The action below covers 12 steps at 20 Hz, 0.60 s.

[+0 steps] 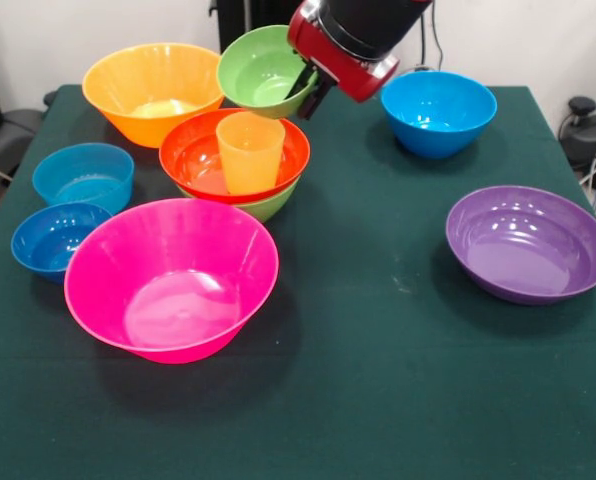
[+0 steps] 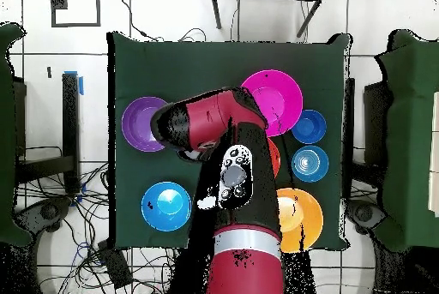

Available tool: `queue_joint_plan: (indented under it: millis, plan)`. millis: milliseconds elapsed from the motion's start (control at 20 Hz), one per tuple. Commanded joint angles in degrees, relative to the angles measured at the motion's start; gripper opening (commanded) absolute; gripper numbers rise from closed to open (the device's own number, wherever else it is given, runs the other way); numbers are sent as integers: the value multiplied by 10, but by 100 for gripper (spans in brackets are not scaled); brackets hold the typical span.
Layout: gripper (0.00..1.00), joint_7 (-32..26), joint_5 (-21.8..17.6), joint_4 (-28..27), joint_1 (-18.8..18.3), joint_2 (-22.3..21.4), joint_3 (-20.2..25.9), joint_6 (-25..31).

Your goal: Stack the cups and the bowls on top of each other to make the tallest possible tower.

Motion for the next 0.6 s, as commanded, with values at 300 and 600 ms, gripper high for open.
queue_joint_plan:
  millis: [300,600]
  plan:
    - [0,13,-49,13,29,29,-23,-80]
    - [0,18,-41,17,32,38,-34,-103]
